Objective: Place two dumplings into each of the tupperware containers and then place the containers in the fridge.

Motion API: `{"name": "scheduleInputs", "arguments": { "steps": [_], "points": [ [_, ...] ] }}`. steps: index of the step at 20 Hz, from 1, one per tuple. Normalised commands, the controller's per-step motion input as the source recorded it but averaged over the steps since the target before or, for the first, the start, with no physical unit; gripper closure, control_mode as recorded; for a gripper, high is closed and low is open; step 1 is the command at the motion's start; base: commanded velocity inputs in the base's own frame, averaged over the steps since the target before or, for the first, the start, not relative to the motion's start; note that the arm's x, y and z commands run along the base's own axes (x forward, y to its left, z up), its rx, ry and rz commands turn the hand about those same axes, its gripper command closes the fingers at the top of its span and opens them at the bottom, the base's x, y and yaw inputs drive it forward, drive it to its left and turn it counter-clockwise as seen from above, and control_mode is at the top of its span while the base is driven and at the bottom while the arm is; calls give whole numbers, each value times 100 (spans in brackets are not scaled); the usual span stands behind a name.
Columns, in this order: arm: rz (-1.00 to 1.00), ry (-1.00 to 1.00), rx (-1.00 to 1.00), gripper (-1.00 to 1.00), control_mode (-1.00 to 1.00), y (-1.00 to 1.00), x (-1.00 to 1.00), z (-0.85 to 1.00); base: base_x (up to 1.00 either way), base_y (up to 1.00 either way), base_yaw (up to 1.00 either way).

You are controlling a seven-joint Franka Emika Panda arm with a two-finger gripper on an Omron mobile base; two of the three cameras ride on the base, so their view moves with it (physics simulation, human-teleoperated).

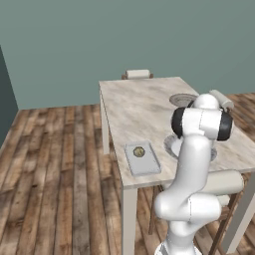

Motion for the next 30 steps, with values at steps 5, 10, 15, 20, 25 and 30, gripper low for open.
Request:
{"name": "scheduleInputs", "arguments": {
  "steps": [5,10,15,20,25,30],
  "points": [
    [-3,-1,-6,-100,-100,0,0,-1,0,0,0],
    [0,3,-2,100,-100,0,0,-5,0,0,0],
    [0,0,0,100,-100,7,22,-30,0,0,0],
    [3,4,-3,100,-100,16,-29,12,0,0,0],
    [11,4,-17,100,-100,85,-96,82,0,0,0],
    [9,4,-1,100,-100,66,-85,41,0,0,0]
  ]
}}
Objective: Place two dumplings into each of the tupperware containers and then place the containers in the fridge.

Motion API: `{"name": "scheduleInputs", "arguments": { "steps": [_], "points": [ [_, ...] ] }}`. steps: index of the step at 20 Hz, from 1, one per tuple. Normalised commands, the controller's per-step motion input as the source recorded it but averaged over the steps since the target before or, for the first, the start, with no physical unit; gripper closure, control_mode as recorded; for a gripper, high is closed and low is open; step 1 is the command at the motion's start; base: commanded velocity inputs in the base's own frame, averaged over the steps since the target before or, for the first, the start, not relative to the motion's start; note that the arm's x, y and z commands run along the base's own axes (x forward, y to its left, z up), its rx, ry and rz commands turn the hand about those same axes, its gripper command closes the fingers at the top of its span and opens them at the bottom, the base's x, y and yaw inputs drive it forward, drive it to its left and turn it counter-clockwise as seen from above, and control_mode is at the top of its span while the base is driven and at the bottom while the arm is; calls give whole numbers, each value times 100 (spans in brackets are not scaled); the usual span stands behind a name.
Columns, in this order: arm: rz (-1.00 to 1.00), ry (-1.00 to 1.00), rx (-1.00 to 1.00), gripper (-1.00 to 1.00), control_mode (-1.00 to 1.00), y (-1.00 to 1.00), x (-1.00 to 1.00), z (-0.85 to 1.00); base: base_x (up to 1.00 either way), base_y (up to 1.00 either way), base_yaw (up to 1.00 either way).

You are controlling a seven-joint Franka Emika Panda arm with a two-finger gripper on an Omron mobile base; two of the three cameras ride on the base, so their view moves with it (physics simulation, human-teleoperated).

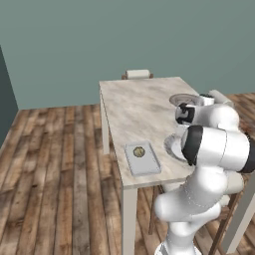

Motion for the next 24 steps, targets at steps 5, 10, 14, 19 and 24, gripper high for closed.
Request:
{"name": "scheduleInputs", "arguments": {
  "steps": [5,10,14,19,24],
  "points": [
    [14,5,2,100,-100,86,-65,63,0,0,0],
    [19,9,0,100,-100,90,-42,57,0,0,0],
    [9,11,-1,100,-100,97,-30,-2,0,0,0],
    [18,-1,2,100,-100,84,43,-26,0,0,0],
    [9,0,6,100,-100,35,91,-18,0,0,0]
  ]
}}
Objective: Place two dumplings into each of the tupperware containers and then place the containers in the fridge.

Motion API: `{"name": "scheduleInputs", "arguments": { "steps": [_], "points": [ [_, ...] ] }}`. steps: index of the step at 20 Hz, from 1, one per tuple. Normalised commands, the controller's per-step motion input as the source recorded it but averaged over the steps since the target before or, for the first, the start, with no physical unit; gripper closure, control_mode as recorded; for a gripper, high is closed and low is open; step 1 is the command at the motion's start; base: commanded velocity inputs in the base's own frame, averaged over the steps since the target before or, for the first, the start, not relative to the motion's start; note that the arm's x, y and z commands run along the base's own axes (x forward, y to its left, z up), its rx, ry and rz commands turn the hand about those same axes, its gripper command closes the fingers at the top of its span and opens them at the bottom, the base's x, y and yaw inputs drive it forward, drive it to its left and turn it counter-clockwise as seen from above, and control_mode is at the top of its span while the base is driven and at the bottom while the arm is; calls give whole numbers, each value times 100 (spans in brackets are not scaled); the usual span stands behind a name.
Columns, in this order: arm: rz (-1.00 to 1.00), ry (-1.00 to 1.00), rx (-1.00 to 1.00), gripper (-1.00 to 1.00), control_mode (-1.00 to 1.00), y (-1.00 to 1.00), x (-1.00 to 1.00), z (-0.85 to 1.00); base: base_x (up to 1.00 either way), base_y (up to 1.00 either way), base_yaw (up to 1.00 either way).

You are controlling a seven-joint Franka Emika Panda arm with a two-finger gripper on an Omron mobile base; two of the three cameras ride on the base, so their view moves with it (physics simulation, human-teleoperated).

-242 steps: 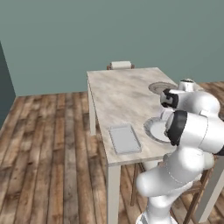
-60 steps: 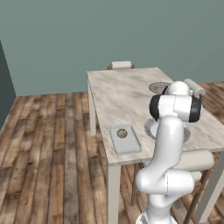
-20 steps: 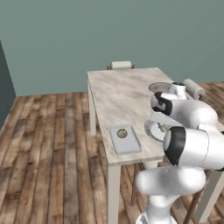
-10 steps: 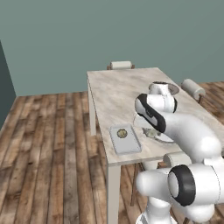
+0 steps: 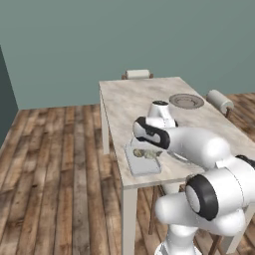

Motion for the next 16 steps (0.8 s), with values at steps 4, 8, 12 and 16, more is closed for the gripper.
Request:
{"name": "scheduleInputs", "arguments": {
  "steps": [4,8,12,16],
  "points": [
    [0,2,4,100,-100,0,65,-10,0,0,0],
    [0,8,1,100,-100,0,5,-43,0,0,0],
    [0,0,0,100,-100,0,-10,-64,0,0,0],
    [0,0,0,100,-100,0,-1,-47,0,0,0]
  ]
}}
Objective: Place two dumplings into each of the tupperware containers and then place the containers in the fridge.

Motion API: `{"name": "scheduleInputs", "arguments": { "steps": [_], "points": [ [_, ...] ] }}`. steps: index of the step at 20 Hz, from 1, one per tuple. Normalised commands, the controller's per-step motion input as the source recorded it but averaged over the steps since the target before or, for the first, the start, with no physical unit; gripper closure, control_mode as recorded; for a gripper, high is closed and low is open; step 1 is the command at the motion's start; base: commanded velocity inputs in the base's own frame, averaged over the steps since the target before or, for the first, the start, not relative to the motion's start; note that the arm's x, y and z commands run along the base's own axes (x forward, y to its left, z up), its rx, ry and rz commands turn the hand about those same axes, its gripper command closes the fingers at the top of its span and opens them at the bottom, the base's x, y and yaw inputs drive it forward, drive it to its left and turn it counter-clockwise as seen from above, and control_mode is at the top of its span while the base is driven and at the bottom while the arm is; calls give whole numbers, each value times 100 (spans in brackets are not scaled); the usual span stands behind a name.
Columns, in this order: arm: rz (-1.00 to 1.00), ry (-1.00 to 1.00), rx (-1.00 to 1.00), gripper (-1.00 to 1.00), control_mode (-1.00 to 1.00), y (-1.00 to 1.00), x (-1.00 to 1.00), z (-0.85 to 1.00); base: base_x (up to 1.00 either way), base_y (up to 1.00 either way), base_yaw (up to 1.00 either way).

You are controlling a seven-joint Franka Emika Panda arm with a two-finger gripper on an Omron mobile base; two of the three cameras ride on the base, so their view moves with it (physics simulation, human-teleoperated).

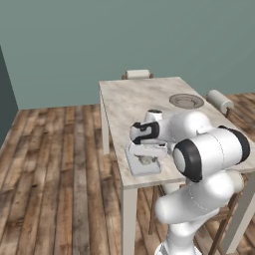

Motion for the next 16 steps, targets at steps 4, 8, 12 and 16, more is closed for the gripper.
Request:
{"name": "scheduleInputs", "arguments": {
  "steps": [4,8,12,16],
  "points": [
    [0,0,0,100,-100,11,2,-6,0,0,0],
    [0,0,0,-100,-100,27,12,0,0,0,0],
    [0,0,0,-100,-100,4,16,0,0,0,0],
    [0,0,0,-100,-100,0,0,0,0,0,0]
  ]
}}
